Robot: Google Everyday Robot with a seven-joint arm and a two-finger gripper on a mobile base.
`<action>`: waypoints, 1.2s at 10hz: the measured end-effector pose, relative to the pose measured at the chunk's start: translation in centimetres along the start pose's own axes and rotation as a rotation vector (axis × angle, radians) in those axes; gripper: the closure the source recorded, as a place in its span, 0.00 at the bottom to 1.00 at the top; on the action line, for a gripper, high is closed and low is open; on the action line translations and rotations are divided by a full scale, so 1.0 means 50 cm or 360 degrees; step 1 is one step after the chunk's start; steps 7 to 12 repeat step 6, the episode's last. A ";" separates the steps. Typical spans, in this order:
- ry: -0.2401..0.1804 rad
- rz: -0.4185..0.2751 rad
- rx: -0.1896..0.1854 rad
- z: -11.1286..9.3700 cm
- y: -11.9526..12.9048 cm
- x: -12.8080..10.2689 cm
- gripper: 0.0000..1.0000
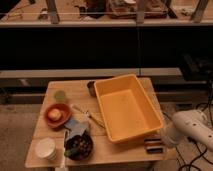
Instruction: Place eraser in table surface
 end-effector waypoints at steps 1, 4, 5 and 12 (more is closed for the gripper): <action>0.0003 -0.0006 0.0001 -0.007 0.000 -0.001 0.20; 0.0018 -0.0022 -0.0006 -0.035 -0.003 -0.001 0.20; 0.0018 -0.0020 -0.0013 -0.045 -0.001 0.002 0.20; 0.0018 -0.0016 -0.0015 -0.051 0.001 0.004 0.20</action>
